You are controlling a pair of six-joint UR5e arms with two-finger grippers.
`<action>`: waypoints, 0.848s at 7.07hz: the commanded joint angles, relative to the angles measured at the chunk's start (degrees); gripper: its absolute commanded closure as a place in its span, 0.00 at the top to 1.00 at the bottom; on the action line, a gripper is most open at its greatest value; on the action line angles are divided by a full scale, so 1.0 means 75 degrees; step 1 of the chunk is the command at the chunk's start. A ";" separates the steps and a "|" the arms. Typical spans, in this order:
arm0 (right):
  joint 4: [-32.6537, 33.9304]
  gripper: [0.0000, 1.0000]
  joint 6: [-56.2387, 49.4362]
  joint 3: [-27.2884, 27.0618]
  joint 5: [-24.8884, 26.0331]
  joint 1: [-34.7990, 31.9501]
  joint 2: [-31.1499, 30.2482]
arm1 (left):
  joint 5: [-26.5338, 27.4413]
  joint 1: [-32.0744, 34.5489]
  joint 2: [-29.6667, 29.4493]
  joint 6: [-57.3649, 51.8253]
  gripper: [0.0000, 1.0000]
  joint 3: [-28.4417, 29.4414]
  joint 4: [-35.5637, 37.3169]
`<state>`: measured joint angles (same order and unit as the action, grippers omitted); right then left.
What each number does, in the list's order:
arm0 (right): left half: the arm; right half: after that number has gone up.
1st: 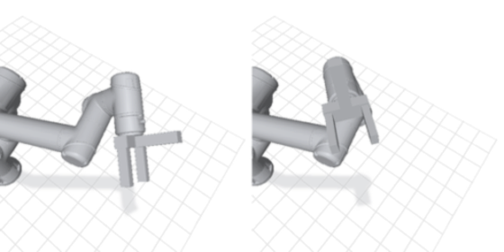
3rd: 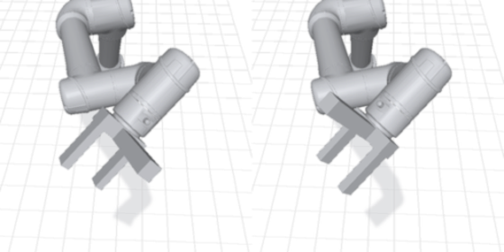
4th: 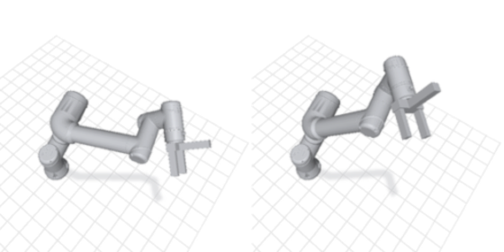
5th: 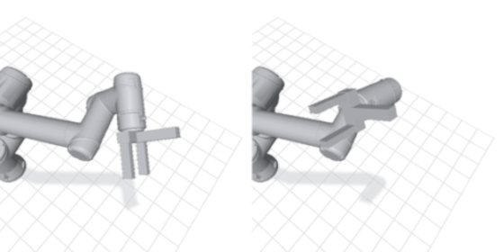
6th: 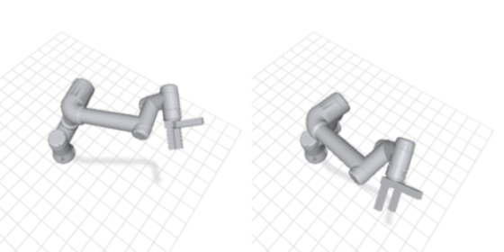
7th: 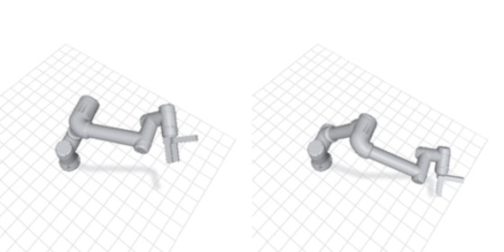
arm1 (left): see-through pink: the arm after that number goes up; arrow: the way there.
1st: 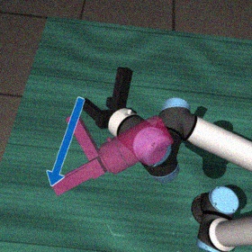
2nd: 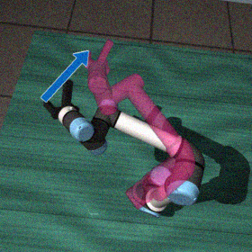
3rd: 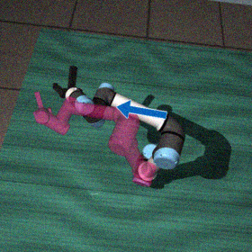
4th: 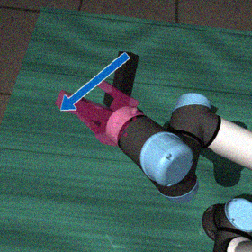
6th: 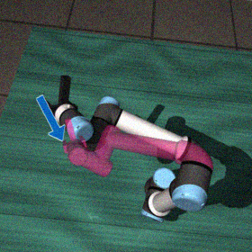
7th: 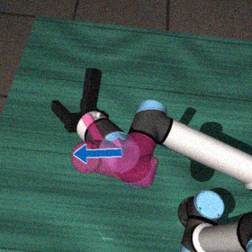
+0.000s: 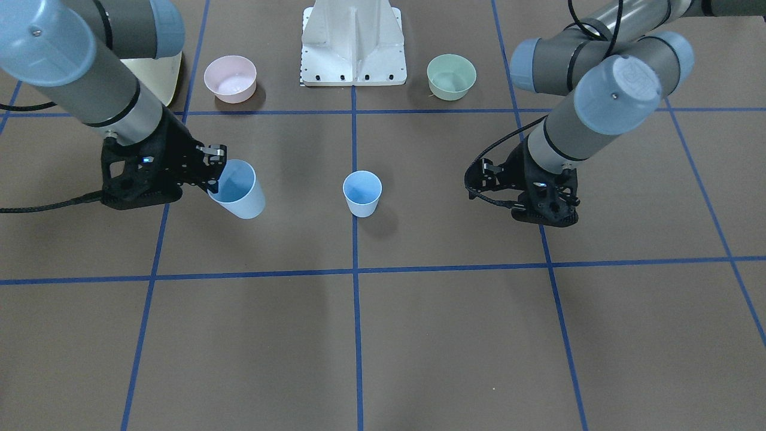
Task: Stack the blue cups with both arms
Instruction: 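Carry the held cup with the right gripper over the center cup and lower it in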
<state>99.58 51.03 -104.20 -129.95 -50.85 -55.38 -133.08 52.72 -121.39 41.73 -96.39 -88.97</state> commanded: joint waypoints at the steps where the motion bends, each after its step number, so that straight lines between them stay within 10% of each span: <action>1: -0.0001 0.00 0.1044 0.0088 0.0660 0.0812 0.0573 | -0.0010 0.0504 0.0713 -0.1643 0.97 -0.0016 0.0050; 6: -0.0001 0.00 0.2091 0.0908 0.1423 0.1892 0.1700 | 0.0072 0.0577 0.1337 -0.2318 0.97 0.0324 -0.0664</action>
<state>99.58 66.14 -98.87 -120.03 -37.92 -44.00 -132.55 57.01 -111.73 24.45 -94.82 -92.30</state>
